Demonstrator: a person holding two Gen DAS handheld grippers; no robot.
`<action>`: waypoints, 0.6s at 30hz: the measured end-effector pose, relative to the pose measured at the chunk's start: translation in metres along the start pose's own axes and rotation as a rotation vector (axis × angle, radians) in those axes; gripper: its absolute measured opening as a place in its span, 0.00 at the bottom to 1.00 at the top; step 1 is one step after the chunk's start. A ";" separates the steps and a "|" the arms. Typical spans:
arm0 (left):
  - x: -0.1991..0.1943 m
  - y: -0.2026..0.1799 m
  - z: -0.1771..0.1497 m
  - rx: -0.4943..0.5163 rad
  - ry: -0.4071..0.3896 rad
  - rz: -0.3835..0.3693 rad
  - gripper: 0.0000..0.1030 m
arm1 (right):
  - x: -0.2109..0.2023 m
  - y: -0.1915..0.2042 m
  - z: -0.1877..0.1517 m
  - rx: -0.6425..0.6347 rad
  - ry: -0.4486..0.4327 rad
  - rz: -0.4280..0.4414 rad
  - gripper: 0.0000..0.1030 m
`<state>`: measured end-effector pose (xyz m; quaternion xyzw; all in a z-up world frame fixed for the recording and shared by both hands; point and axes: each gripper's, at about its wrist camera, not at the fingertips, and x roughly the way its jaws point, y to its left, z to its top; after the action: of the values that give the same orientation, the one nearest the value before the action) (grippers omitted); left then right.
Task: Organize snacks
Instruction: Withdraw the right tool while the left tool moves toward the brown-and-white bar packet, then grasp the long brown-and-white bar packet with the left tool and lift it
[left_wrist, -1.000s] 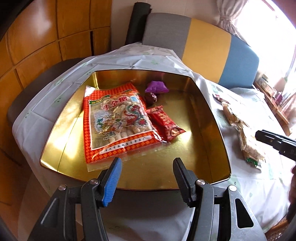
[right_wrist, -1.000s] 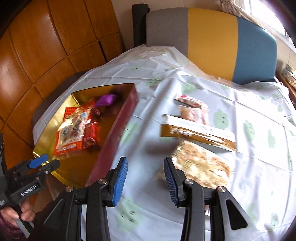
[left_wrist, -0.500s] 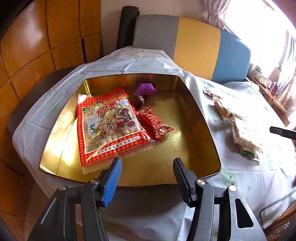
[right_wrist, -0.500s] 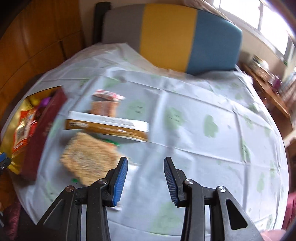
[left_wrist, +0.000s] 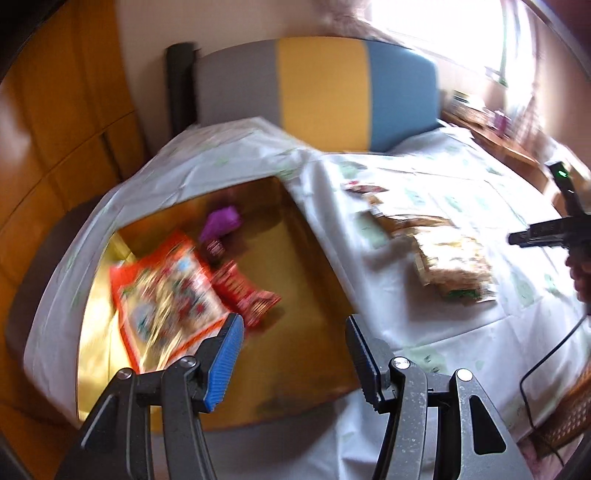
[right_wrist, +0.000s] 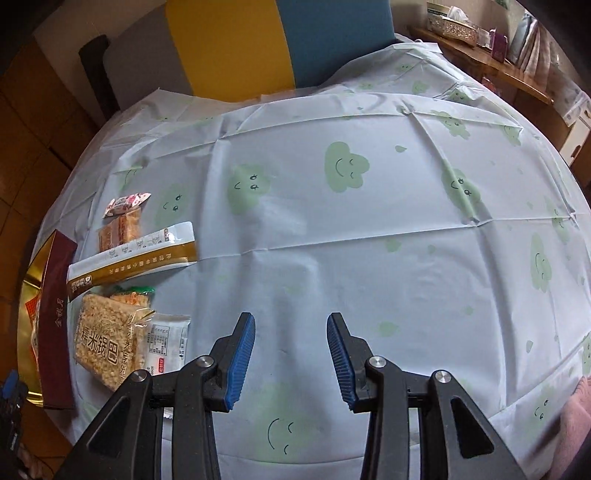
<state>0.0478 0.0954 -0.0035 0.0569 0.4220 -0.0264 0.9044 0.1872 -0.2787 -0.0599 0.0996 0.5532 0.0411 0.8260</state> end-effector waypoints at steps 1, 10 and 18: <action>0.001 -0.005 0.006 0.030 -0.002 -0.011 0.56 | 0.001 0.003 -0.001 -0.011 0.006 0.003 0.40; 0.037 -0.068 0.063 0.305 0.031 -0.096 0.57 | 0.003 0.018 -0.004 -0.089 0.026 0.038 0.40; 0.089 -0.115 0.110 0.510 0.089 -0.120 0.56 | 0.002 0.027 -0.003 -0.132 0.022 0.062 0.40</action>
<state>0.1779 -0.0325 -0.0110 0.2590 0.4436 -0.1828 0.8383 0.1863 -0.2515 -0.0575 0.0619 0.5549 0.1042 0.8231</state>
